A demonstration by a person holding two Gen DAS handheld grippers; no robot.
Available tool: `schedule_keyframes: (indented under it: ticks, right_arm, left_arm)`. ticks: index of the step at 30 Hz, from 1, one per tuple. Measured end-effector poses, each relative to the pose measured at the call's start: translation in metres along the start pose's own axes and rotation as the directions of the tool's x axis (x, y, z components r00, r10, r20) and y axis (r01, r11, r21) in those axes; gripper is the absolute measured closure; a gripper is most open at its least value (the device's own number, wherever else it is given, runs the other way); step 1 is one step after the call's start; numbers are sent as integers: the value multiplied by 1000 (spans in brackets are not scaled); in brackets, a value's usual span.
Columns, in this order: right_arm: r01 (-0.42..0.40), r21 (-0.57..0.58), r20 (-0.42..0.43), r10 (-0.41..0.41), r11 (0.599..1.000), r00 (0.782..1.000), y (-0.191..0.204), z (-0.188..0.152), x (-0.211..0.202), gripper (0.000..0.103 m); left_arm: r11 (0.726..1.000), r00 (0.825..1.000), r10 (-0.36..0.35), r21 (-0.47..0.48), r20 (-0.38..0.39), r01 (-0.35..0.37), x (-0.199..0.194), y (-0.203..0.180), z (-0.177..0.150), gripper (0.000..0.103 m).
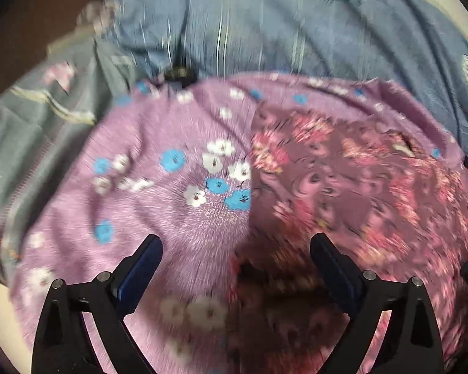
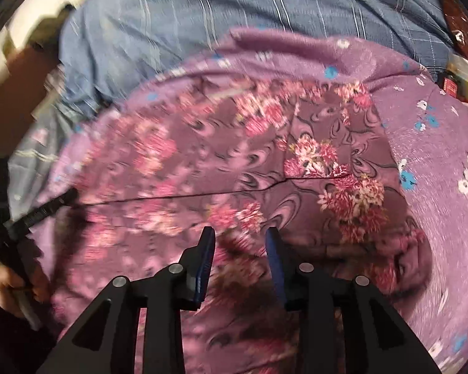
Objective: Fold small clothes
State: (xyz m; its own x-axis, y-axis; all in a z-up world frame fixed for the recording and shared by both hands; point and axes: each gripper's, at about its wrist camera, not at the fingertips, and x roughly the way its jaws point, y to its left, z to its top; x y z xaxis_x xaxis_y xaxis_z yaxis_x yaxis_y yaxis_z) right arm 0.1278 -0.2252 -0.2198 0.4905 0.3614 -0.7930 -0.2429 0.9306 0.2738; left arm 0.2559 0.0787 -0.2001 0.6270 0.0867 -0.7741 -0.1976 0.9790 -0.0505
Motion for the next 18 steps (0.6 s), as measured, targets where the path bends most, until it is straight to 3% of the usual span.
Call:
schedule_keyframes:
  ticks: [4,6,12,18]
  right_arm:
    - [-41,0,59,41,999,997,2,-18,-33,65]
    - [-72,2,69,71,997,995,3,-25,-48,55]
    - [-88,-29,63,90,996,994,1,-59,-96,37]
    - [-91,47,-70,94,995,993,-30,-112,-116,35]
  left_arm:
    - [999,996,16,48,84,-20,-52,-15,-23,6]
    - [998,996,27,61,84,-32,-73,-18,-38,6]
    - [999,1000,-8,37,17,8,-110,17,-81,6]
    - [999,996,-22,-40,-82,19,-129,76,-121,7]
